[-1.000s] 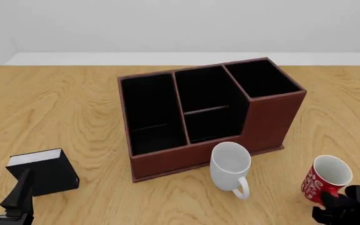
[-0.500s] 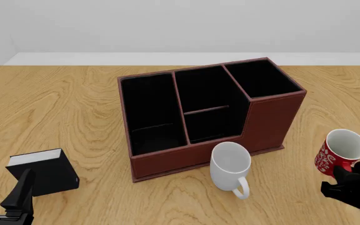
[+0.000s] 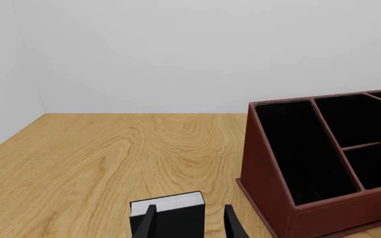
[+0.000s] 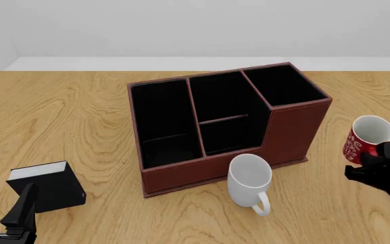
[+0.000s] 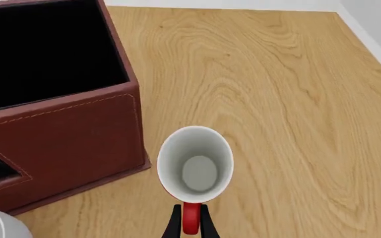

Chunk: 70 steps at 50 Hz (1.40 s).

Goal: Pick up the red mug and place it to the right of the caddy.

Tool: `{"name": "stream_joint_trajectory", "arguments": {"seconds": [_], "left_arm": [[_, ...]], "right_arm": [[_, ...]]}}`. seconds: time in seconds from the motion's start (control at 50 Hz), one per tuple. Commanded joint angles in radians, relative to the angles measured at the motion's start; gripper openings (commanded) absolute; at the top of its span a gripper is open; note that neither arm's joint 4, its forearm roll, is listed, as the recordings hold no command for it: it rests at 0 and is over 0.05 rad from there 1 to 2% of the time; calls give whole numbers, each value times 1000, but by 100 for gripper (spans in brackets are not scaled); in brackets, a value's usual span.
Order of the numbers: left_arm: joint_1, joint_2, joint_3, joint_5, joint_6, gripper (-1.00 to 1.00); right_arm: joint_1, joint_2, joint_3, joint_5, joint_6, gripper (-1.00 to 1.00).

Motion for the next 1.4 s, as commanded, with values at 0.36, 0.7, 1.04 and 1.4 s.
{"name": "stream_joint_trajectory", "arguments": {"seconds": [0.36, 0.7, 1.04, 1.4], "left_arm": [[0, 0, 0, 0, 0, 100], [0, 0, 0, 0, 0, 100], [0, 0, 0, 0, 0, 100], [0, 0, 0, 0, 0, 100]], "right_arm": [[-13, 364, -170, -191, -9, -100], [-7, 458, -227, -222, -3, -100], [26, 605, -312, -259, 11, -100], [37, 693, -358, -271, 14, -100]]}}
